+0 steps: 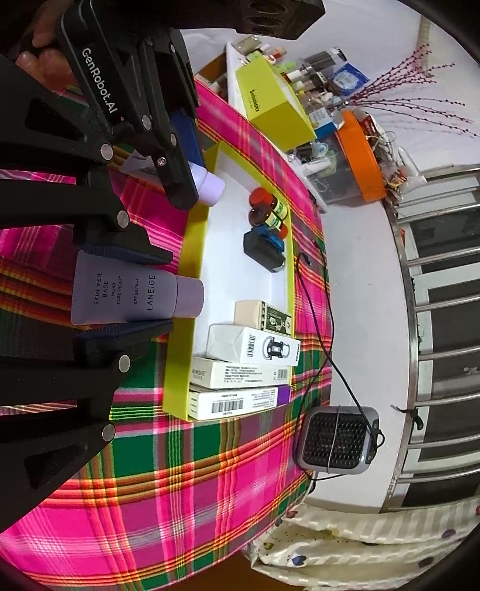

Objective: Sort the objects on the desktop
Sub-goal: 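Carry the white bottle over the tray beside the black item with the left tool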

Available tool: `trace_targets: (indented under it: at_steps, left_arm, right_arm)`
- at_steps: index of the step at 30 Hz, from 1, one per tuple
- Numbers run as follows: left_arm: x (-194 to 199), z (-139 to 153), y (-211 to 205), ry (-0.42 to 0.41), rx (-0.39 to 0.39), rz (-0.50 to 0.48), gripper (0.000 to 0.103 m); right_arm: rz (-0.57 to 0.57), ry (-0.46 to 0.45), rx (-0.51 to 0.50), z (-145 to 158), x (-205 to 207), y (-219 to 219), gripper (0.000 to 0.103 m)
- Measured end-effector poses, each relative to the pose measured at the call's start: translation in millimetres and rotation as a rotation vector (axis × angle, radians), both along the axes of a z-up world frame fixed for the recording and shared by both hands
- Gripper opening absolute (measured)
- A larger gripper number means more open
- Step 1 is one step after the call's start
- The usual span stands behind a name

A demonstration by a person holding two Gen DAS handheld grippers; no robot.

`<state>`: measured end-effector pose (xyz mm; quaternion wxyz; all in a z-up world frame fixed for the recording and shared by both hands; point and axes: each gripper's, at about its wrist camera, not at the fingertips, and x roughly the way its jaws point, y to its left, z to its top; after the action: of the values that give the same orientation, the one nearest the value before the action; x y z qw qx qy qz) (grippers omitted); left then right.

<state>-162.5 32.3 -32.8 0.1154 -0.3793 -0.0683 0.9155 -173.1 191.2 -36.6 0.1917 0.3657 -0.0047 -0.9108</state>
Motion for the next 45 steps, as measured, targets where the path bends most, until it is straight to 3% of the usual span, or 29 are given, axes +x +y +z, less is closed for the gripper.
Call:
trace_targets:
  at_steps: [29,45]
  left_arm:
    - [-85.1,11.7,2.2,-0.016,0.064,0.012,0.029]
    - [-153.4,-10.3,-5.2,-0.119,0.198,0.06,0.03]
  right_arm:
    - [-0.034,0.04,-0.027,14.7,-24.5,14.4,0.031]
    - [-0.07,0.04,-0.025,13.9,-35.0,28.7,0.031]
